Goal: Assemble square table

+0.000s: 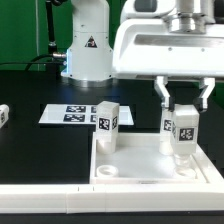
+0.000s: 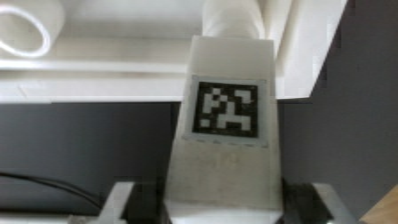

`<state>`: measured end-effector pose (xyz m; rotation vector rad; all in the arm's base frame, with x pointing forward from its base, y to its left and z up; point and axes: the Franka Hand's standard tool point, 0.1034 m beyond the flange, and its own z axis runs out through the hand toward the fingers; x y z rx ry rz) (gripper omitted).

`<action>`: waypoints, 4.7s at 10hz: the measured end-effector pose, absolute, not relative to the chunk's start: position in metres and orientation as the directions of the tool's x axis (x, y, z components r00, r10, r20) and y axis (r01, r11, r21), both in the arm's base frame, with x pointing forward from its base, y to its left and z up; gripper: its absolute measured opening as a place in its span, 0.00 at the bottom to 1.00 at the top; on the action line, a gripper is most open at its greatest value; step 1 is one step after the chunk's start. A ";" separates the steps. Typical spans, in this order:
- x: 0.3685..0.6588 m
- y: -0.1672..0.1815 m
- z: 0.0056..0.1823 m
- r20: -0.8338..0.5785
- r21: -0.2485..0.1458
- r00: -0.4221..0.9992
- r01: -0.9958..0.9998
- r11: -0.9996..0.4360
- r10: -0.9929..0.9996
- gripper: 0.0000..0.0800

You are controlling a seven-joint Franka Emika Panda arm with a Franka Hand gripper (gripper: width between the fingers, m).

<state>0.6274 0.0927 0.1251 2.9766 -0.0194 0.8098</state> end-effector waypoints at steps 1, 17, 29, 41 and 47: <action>0.627 0.093 0.124 0.505 0.052 0.863 -0.027 -0.998 0.003 0.36; 0.625 0.113 0.113 0.573 0.160 0.803 0.091 -0.983 0.167 0.36; 0.622 0.111 0.097 0.582 0.187 0.789 0.108 -0.976 0.199 0.63; 0.633 0.103 0.113 0.391 0.156 0.902 0.131 -0.979 0.183 0.81; 0.644 0.092 0.119 0.332 0.098 0.935 0.097 -0.990 0.125 0.81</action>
Offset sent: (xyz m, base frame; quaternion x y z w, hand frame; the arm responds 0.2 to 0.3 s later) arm 0.0000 0.0000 0.0000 0.0000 0.0000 0.0000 1.0000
